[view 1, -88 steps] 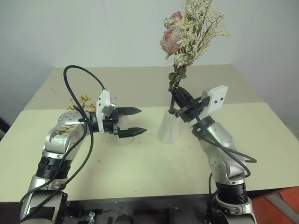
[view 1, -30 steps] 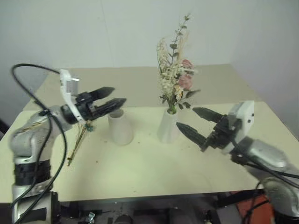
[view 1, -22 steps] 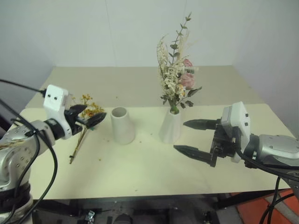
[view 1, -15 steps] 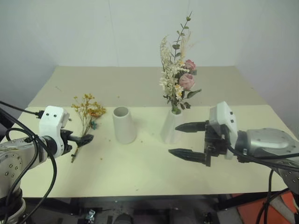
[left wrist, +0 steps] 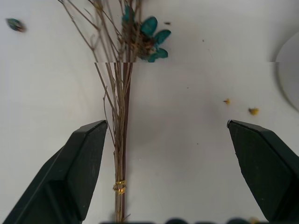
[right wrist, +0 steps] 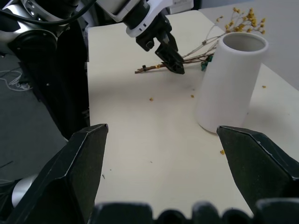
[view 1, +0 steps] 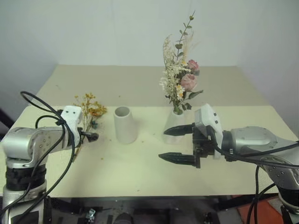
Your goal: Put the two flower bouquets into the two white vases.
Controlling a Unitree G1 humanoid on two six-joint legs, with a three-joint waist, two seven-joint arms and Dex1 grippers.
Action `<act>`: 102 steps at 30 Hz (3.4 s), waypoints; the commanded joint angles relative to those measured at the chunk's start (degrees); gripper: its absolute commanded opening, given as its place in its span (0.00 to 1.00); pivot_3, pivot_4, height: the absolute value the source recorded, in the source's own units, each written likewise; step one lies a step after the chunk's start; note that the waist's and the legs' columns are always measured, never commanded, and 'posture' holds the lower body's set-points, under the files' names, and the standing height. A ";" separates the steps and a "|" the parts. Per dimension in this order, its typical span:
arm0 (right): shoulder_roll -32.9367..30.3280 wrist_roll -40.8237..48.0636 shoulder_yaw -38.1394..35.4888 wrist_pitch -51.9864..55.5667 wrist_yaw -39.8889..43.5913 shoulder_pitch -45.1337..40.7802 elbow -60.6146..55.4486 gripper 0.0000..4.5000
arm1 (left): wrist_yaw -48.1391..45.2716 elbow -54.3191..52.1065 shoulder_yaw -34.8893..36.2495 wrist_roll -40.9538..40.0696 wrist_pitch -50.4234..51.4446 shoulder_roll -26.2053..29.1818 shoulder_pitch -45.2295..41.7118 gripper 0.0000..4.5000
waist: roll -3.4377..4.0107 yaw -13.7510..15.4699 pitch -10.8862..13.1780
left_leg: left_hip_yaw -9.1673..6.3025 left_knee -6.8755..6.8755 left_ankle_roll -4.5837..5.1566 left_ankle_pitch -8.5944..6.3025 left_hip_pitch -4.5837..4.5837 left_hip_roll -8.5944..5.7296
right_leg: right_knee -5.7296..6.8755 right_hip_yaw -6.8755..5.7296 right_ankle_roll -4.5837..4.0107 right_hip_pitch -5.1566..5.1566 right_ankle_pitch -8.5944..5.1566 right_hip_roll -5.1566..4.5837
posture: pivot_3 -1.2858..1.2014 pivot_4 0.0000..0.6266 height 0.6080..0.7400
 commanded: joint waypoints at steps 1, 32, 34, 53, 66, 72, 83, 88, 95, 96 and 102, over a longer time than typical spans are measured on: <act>0.41 0.86 -2.03 0.70 -1.64 0.41 -2.74 0.99 | -0.13 3.60 -0.53 3.79 -3.07 0.16 -2.43 1.00 | 0.00 -0.12 0.00 | 0.00 0.00 0.00 0.00 0.01 0.00 | 0.01 0.00 0.00 0.00 0.00 0.00 | 0.52 0.24 1.00; 1.60 1.78 -4.94 0.08 -7.24 4.00 -5.39 1.00 | -8.88 9.62 4.81 10.13 -20.23 -1.74 -7.28 0.01 | -0.01 -0.03 0.00 | 0.00 0.02 0.00 0.00 -0.02 -0.01 | 0.04 0.00 0.01 0.00 0.01 -0.04 | 0.52 0.24 1.00; 2.68 2.13 -6.86 -1.25 -8.02 5.03 -5.91 1.00 | -11.17 7.53 10.91 6.20 -19.90 -1.26 -10.07 0.01 | -0.05 0.05 0.01 | 0.00 0.02 0.00 0.00 -0.05 0.00 | 0.03 0.00 -0.02 -0.01 0.03 -0.04 | 0.52 0.24 1.00; 11.07 -4.52 -5.42 -5.16 -15.68 10.43 -9.69 1.00 | -66.50 39.56 16.94 -11.39 -53.40 -0.18 -24.77 0.01 | -0.09 0.16 0.01 | 0.00 0.09 -0.06 0.04 -0.02 -0.01 | 0.05 -0.02 0.00 0.05 0.04 -0.01 | 0.52 0.24 1.00; 12.84 -10.10 -4.06 -6.63 -17.69 12.85 -11.76 1.00 | -86.78 67.89 5.68 -5.65 -65.02 -5.02 -37.59 0.01 | -0.11 -0.36 -0.01 | 0.00 0.08 -0.04 0.04 -0.03 0.01 | 0.07 -0.02 0.01 0.04 0.02 0.02 | 0.52 0.24 1.00; 13.70 -11.41 -4.45 -6.77 -18.78 14.80 -13.04 1.00 | -86.78 74.70 4.76 -2.57 -71.75 -7.04 -39.51 0.01 | -0.11 -0.29 -0.01 | 0.00 0.08 -0.04 0.04 -0.07 0.00 | 0.07 -0.02 0.01 0.02 0.02 0.01 | 0.52 0.24 1.00; 14.07 -13.05 -4.58 -6.85 -18.96 16.17 -13.57 1.00 | -86.78 76.90 1.56 2.37 -78.75 -9.15 -37.60 0.01 | -0.11 -0.32 -0.01 | -0.01 0.09 -0.04 0.04 -0.05 0.01 | 0.08 -0.02 0.01 0.03 0.02 0.02 | 0.52 0.24 1.00; 14.24 -13.54 -4.41 -7.15 -18.56 16.46 -13.29 1.00 | -86.78 75.63 0.80 1.51 -78.73 -9.52 -36.29 0.01 | -0.11 -0.25 -0.01 | -0.01 0.09 -0.04 0.04 -0.06 0.00 | 0.08 -0.02 0.02 0.03 0.02 0.00 | 0.52 0.24 1.00; 14.45 -13.74 -4.35 -6.97 -17.76 15.71 -12.54 1.00 | -86.78 73.25 0.29 -0.44 -79.97 -10.37 -33.61 0.01 | -0.11 -0.31 -0.01 | -0.01 0.09 -0.04 0.04 -0.05 0.01 | 0.10 -0.02 0.02 0.03 0.02 0.01 | 0.52 0.24 1.00; 14.46 -13.75 -4.37 -6.95 -17.68 15.71 -12.49 1.00 | -86.78 72.98 0.38 -0.80 -79.89 -10.36 -33.35 0.01 | -0.11 -0.29 -0.01 | -0.01 0.09 -0.04 0.04 -0.05 0.01 | 0.10 -0.02 0.02 0.03 0.02 0.01 | 0.52 0.24 1.00; 14.51 -13.74 -4.40 -6.94 -17.21 16.01 -12.35 1.00 | -86.78 69.53 -0.19 -4.03 -78.23 -9.57 -31.73 0.35 | -0.11 -0.30 -0.01 | -0.01 0.09 -0.04 0.04 -0.05 0.00 | 0.09 -0.02 0.02 0.04 0.02 0.00 | 0.52 0.24 1.00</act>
